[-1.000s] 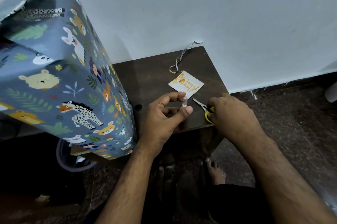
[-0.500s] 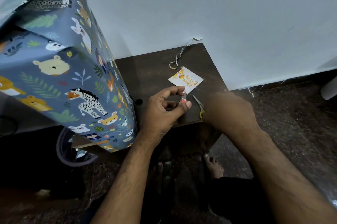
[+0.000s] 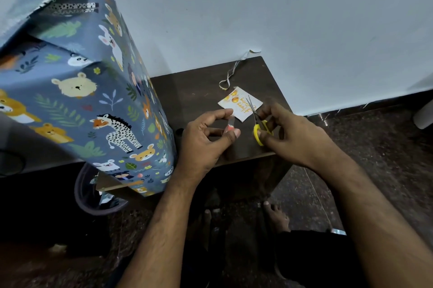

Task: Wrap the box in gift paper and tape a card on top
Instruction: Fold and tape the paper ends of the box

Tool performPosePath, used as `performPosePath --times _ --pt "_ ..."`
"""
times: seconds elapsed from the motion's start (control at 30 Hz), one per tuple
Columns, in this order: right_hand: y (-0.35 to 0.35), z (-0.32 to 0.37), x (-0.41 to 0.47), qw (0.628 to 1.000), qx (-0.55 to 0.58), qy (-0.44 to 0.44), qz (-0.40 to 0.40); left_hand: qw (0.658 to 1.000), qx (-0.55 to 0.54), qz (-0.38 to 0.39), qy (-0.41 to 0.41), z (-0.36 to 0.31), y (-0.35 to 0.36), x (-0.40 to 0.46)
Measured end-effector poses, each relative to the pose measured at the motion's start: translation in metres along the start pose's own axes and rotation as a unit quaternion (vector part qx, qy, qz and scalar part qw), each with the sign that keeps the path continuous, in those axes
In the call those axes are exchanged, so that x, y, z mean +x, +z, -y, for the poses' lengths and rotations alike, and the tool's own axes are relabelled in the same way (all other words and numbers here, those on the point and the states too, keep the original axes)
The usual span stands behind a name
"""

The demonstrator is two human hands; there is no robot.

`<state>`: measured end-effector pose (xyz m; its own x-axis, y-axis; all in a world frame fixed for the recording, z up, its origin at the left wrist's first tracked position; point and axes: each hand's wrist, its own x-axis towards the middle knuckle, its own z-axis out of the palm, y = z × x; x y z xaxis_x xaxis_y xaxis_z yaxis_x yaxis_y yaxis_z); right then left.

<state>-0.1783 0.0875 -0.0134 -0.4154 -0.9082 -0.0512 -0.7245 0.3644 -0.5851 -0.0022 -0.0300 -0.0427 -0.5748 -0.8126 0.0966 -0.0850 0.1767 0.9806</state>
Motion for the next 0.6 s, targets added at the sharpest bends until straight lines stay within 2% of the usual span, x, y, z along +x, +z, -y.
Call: performPosePath --times 0.33,0.6 --pt "0.004 -0.024 0.013 0.99 0.059 -0.076 0.1 0.999 0.019 -0.026 0.031 0.008 0.001 0.004" --pt "0.002 -0.035 0.015 0.981 0.113 -0.101 0.123 1.0 -0.017 -0.001 0.022 0.005 0.001 0.003"
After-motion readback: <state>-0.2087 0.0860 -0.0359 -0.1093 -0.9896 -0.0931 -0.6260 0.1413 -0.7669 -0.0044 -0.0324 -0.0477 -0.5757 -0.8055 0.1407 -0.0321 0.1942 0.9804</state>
